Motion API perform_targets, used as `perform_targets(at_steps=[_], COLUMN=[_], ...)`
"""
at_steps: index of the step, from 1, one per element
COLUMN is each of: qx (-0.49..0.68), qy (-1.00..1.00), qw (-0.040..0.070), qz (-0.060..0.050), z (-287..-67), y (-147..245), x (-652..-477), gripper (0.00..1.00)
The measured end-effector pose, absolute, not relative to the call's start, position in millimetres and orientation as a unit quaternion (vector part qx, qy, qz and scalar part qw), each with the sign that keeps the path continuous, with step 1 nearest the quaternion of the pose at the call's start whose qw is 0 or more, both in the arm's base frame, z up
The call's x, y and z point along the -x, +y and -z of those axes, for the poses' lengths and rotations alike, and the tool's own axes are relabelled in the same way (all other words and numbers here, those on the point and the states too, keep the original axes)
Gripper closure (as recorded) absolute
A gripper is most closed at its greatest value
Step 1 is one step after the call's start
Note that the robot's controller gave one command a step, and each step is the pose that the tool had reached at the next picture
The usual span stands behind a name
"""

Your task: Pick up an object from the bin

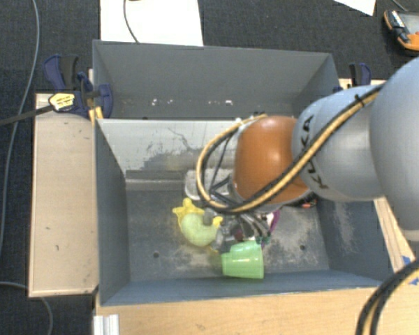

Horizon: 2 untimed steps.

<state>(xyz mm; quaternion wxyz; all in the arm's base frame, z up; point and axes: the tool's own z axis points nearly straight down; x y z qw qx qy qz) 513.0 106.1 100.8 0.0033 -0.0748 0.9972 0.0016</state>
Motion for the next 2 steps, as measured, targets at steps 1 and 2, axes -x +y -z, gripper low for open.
perform_targets(at_steps=[1, 2], qx=[0.074, 0.073], qy=[0.997, 0.997], qw=[0.003, 0.006], qz=[-0.002, -0.001], z=[-100.9, -135.6], y=[106.0, 60.8], x=[-513.0, -518.1], gripper=[1.00, 1.00])
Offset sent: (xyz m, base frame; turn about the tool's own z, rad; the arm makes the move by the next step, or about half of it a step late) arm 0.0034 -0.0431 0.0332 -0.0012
